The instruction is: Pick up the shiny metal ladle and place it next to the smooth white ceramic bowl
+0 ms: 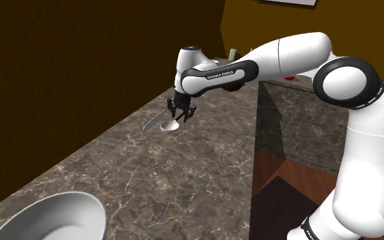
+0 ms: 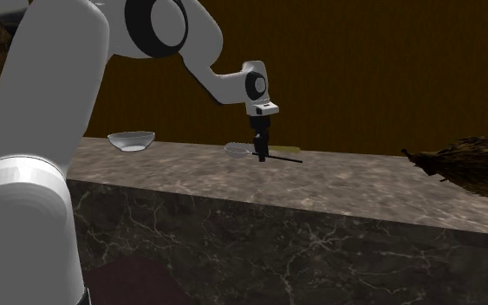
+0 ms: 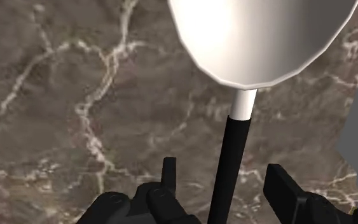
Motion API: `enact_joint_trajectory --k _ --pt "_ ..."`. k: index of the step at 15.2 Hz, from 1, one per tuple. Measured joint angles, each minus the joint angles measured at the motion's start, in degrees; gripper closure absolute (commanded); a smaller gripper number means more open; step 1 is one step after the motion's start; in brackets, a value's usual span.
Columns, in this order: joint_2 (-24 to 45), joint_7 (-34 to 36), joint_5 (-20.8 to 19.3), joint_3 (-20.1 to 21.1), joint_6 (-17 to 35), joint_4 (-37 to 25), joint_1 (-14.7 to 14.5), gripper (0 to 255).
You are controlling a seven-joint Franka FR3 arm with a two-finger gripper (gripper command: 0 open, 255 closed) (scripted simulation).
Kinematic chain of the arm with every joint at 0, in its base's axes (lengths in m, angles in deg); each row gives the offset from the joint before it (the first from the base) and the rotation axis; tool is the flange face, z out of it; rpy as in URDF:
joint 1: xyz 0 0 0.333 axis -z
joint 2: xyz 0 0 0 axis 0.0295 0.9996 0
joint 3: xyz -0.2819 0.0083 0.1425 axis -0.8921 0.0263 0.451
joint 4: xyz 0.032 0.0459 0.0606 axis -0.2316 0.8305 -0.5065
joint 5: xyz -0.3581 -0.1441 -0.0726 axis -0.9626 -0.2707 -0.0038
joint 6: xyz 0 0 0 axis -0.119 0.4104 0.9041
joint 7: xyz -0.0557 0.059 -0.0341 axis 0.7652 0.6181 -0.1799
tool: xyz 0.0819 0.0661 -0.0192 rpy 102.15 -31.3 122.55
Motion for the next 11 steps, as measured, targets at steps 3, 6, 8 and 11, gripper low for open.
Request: enact_joint_trajectory --k 3,6,8,11 --pt "-0.09 -0.01 0.00 0.00 -0.01 -0.01 0.02 255" --pt "-0.11 -0.02 0.01 0.00 0.07 0.04 0.03 255" --pt "-0.14 -0.02 0.02 0.01 0.11 0.08 0.04 255" --pt "-0.36 -0.21 0.19 0.06 -0.79 -0.49 0.06 255"
